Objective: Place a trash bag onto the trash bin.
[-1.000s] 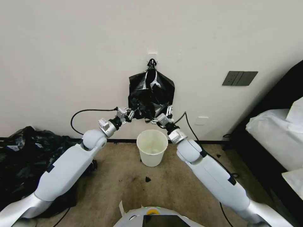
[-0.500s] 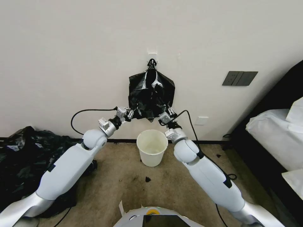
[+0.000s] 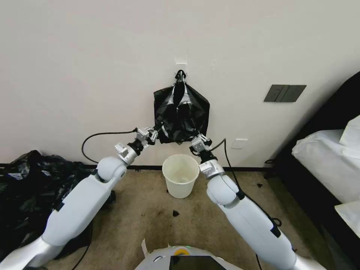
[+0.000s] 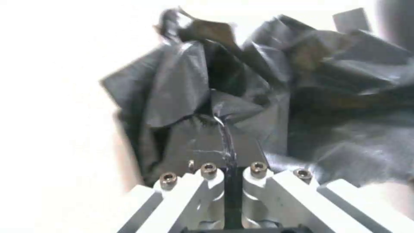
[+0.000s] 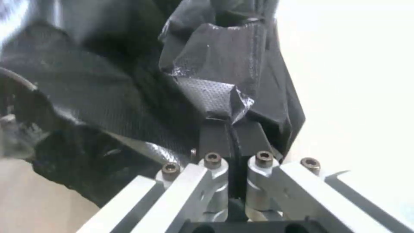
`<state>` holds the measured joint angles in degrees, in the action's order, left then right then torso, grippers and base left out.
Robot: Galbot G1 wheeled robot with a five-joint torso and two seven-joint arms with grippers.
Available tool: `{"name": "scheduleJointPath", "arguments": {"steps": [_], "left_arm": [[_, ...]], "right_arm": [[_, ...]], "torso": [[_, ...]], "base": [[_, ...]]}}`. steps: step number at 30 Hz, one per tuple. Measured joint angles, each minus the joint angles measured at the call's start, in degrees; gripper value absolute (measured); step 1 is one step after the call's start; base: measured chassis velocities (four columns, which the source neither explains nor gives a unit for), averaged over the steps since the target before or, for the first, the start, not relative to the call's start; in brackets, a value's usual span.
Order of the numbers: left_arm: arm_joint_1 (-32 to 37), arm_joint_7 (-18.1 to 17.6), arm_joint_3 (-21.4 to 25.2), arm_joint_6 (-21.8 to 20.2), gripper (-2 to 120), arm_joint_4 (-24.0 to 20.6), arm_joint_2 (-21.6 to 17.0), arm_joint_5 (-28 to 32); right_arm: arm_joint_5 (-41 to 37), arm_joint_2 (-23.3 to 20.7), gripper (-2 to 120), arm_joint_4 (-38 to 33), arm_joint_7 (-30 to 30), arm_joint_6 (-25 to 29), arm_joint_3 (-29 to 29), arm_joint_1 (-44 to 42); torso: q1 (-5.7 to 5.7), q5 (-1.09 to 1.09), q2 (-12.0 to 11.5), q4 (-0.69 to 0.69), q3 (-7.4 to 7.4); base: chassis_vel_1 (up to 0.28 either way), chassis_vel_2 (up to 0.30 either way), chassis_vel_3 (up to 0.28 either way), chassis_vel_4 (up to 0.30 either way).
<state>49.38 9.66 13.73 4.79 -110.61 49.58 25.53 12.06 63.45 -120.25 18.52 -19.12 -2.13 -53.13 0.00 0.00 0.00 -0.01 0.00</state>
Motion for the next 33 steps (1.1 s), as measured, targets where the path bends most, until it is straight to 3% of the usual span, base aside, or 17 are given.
{"name": "scheduleJointPath", "arguments": {"steps": [4,10,14,21,26,29,33], "left_arm": [[10.3,-2.4,7.3,-0.3,0,-4.4,3.6,-2.5],[17.6,-3.4,11.8,-0.4,0,-7.7,6.9,-3.2],[23.0,-3.6,14.7,-0.1,0,-11.1,9.1,-3.6],[24.6,-3.5,14.8,0.3,0,-11.4,9.8,-4.8],[27.5,-2.0,14.2,-2.3,0,-10.0,9.8,-5.0],[31.8,-3.1,13.4,-5.0,5,-8.4,10.7,-3.0],[37.9,-5.1,12.6,-8.0,19,-8.0,13.3,4.9]], "right_arm": [[-6.0,0.3,0,-2.3,3.6,2.1,0.9,-5.8],[-10.7,0.6,0,-4.4,5.5,6.0,1.4,-11.9],[-12.6,1.6,0,-6.5,5.5,12.0,1.3,-16.8],[-13.0,3.9,0,-4.5,3.8,15.1,0.8,-15.9],[-12.0,5.3,0,-0.7,1.8,17.6,0.6,-13.7],[-10.2,6.2,0,2.4,1.2,19.5,0.4,-13.1],[-8.3,7.3,0,5.3,0.8,20.9,0.1,-12.4]], "torso": [[-0.01,-0.01,0.0,0.03,0.0],[-0.01,-0.01,0.0,0.0,0.0],[-0.01,0.0,0.0,0.0,-0.01],[-0.01,0.0,0.0,0.0,-0.01],[-0.01,0.0,0.0,0.0,-0.01],[-0.01,-0.01,0.0,0.0,0.0],[-0.01,-0.01,0.0,0.02,0.0]], "base": [[0.0,0.0,0.0,0.0],[0.0,0.0,0.0,0.0],[0.0,0.0,0.0,0.0],[0.0,0.0,0.0,0.0],[0.0,0.0,0.0,0.0],[0.0,0.0,0.0,0.0],[0.0,0.0,0.0,0.0]]}}
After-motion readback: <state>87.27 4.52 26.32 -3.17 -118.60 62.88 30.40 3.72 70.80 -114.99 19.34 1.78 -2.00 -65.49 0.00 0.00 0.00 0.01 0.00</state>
